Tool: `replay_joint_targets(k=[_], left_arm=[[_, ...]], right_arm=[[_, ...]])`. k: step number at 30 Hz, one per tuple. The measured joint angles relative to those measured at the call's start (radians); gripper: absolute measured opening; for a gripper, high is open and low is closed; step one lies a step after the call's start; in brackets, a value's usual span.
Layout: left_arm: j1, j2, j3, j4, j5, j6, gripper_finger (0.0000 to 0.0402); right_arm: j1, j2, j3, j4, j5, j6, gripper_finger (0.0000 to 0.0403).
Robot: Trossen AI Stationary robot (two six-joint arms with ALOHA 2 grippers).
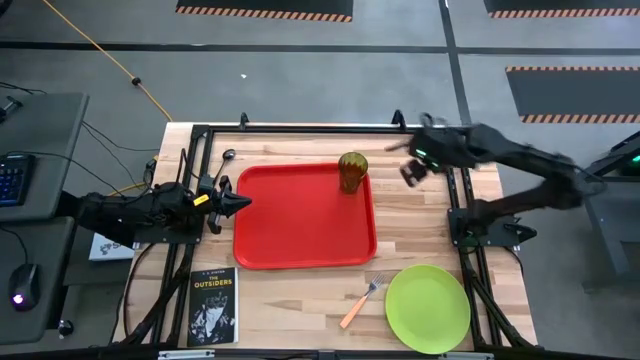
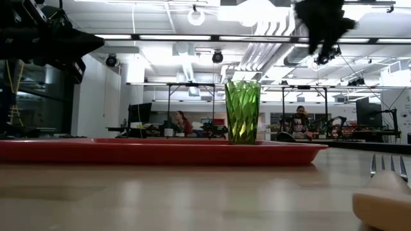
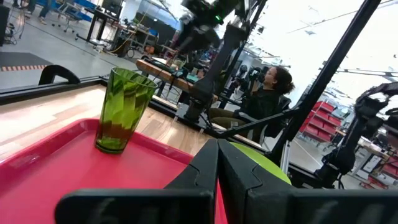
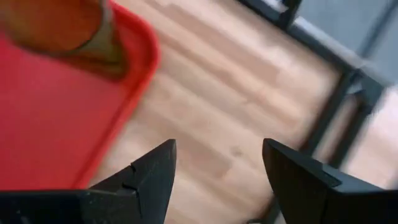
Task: Pick and place plate/cup/fork/spoon on tray
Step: Put the black spoon to the left side of the red tray
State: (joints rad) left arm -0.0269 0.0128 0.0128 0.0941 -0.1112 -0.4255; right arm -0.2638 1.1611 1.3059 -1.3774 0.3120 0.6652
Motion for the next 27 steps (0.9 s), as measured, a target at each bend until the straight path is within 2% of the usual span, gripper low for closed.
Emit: replay_joint_targets(k=[6, 9, 12, 18, 21, 27], left_arm=[[0.0, 0.0, 0.0, 0.0, 0.0, 0.001, 0.0], [0.0, 0.0, 0.0, 0.0, 0.0, 0.0, 0.0], [0.0, 0.0, 0.0, 0.0, 0.0, 0.0, 0.0], [0.0, 0.0, 0.0, 0.0, 0.0, 0.001, 0.0], [0.0, 0.0, 0.0, 0.0, 0.0, 0.0, 0.0], [0.0, 0.0, 0.0, 0.0, 0.0, 0.001, 0.0]], right_arm=[[0.099, -0.395, -0.335, 0.378, -0.083, 0.173, 0.0232], [0.126, -0.538, -0.475, 0.613, -0.091, 0.216, 0.0232], [0.135, -0.632, -0.594, 0.878, -0.095, 0.191, 0.0232], [0.134, -0.684, -0.753, 1.32, -0.096, 0.084, 0.0232], [0.134, -0.674, -0.784, 1.452, -0.107, 0.058, 0.0232], [0.134, -0.623, -0.785, 1.66, -0.131, 0.117, 0.0232]])
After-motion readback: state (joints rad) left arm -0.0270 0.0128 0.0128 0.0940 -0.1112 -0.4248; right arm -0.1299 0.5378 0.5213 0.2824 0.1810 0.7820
